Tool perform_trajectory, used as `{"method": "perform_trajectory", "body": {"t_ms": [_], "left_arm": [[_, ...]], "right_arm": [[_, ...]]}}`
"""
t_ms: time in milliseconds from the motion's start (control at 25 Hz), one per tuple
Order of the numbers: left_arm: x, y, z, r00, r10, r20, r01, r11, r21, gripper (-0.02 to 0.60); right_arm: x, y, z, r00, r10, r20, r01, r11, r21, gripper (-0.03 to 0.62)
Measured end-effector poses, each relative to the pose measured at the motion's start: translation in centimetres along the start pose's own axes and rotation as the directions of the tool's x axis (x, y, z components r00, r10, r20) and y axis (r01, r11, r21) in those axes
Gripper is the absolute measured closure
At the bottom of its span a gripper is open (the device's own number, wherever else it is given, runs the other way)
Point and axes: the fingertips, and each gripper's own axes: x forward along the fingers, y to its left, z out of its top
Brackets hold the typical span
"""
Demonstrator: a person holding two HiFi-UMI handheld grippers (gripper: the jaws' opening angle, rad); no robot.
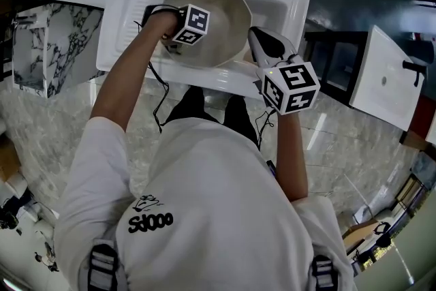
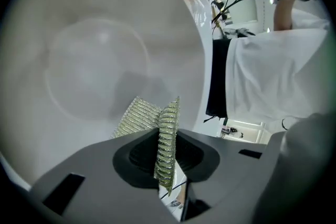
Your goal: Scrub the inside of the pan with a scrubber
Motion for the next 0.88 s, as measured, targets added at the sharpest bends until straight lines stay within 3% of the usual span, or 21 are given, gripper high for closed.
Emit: {"method": "perform_trajectory", "body": {"t_ms": [120, 200, 400, 560, 600, 680, 880], "left_arm": [[-0.1, -2.5, 2.1, 0.987, -0.110, 0.121, 0.109, 0.994, 0.014, 0.515], [-0.2, -3.6, 3.2, 0.972, -0.139, 0.192, 0.136, 0.990, 0.027, 0.515], [-0.9, -4.1, 4.3, 0.947, -0.084, 0.309, 0.079, 0.996, 0.026, 0.517], [-1.6, -4.2, 5.5, 0.897, 0.043, 0.440, -0.054, 0.998, 0.013, 0.515], [-1.9, -4.0, 5.8, 0.873, 0.090, 0.479, -0.097, 0.995, -0.010, 0.515], [-2.8, -3.8, 6.3, 0.806, 0.171, 0.566, -0.161, 0.985, -0.068, 0.515], [-5.7, -3.3, 6.9, 0.591, 0.352, 0.726, -0.234, 0.936, -0.263, 0.515]], "right_arm": [[-0.7, -0.1, 0.3, 1.000, -0.001, 0.010, 0.001, 1.000, -0.008, 0.585], [-1.1, -0.3, 0.6, 1.000, -0.003, 0.017, 0.003, 1.000, -0.012, 0.585], [-1.8, -0.7, 1.8, 0.999, -0.006, 0.049, 0.008, 0.999, -0.033, 0.585], [-2.4, -1.0, 2.8, 0.997, -0.015, 0.069, 0.019, 0.998, -0.053, 0.585], [-2.5, -1.1, 3.1, 0.997, -0.018, 0.073, 0.022, 0.998, -0.059, 0.585], [-2.7, -1.5, 3.7, 0.996, -0.023, 0.084, 0.029, 0.997, -0.071, 0.585], [-3.0, -2.1, 5.4, 0.993, -0.026, 0.113, 0.039, 0.993, -0.113, 0.585]]}}
